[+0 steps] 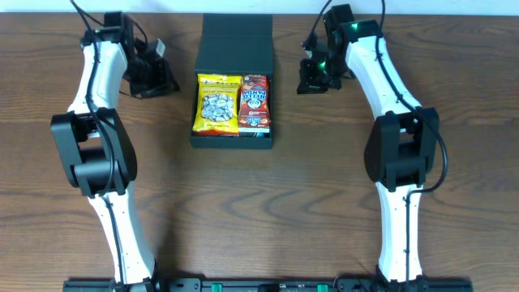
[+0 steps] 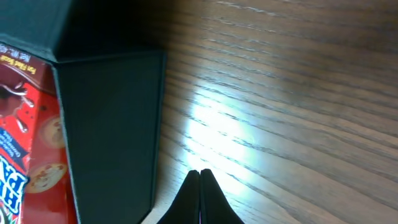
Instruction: Pack container
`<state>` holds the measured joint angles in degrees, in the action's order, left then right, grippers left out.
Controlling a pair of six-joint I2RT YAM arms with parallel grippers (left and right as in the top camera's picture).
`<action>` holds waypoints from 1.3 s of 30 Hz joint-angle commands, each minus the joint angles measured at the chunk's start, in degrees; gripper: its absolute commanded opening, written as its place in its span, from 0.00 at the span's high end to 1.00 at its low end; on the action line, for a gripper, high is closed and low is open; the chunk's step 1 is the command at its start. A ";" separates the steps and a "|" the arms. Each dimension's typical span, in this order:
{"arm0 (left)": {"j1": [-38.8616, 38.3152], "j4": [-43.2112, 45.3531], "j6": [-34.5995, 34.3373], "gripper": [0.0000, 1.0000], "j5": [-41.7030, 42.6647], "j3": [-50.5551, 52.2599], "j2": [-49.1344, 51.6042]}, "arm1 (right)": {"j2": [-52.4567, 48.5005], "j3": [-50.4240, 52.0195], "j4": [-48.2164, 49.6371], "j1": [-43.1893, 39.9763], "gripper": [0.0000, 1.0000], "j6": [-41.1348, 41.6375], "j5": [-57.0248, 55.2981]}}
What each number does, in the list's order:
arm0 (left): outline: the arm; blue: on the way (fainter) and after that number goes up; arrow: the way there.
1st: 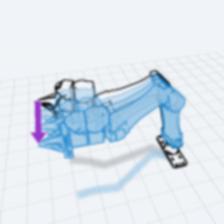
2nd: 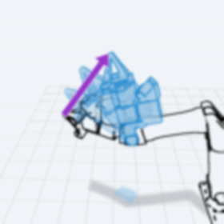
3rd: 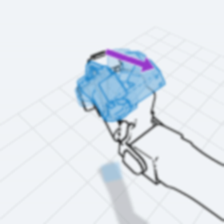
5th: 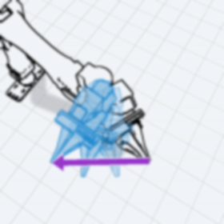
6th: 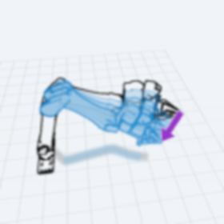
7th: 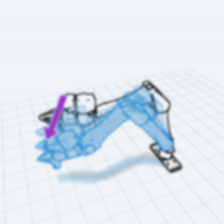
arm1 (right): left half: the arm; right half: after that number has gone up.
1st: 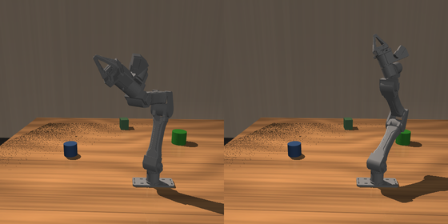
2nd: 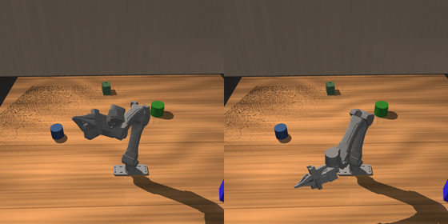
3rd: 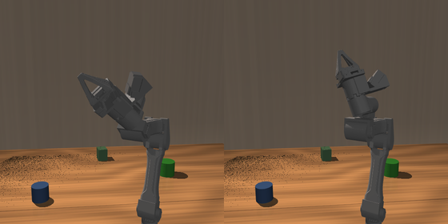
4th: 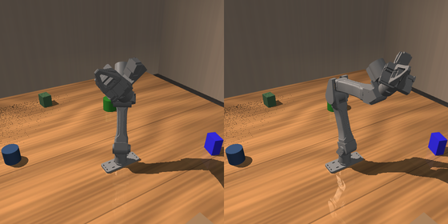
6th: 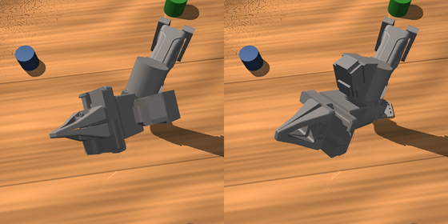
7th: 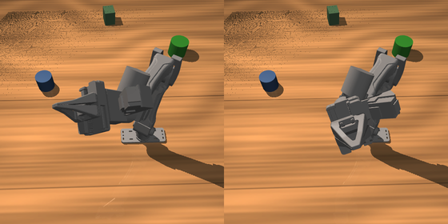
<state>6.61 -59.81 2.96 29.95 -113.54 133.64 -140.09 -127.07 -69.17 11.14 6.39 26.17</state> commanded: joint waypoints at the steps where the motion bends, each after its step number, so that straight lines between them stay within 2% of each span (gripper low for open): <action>1: -0.15 0.50 0.66 0.94 3.63 1.77 0.87 | -0.24 0.13 0.13 0.33 0.99 -1.86 1.20; 4: -1.44 1.88 0.11 0.94 6.73 2.80 0.87 | -0.33 0.13 0.11 0.98 0.99 -2.40 1.31; 13: -9.60 4.70 -2.27 0.94 8.26 4.85 0.94 | -0.52 0.13 -2.99 2.89 0.99 -4.83 0.57; 22: -14.21 6.29 -3.41 0.94 9.07 4.85 0.94 | -0.52 0.13 -6.36 2.40 0.99 -6.29 -0.70; 27: -13.66 6.78 -3.48 0.94 8.63 4.83 0.92 | -0.48 0.04 -6.99 1.64 0.99 -6.49 -4.37; 34: -8.20 8.44 -5.03 0.94 5.42 -0.48 0.92 | -0.35 -2.01 -2.75 -5.73 0.99 -3.28 -4.90; 39: -5.51 18.38 -10.88 0.94 5.38 -1.60 1.09 | -0.50 -1.79 4.98 -9.73 0.99 -1.95 1.55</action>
<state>0.49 -42.78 -4.32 35.73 -114.04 133.88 -140.11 -127.61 -65.47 1.87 3.14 23.35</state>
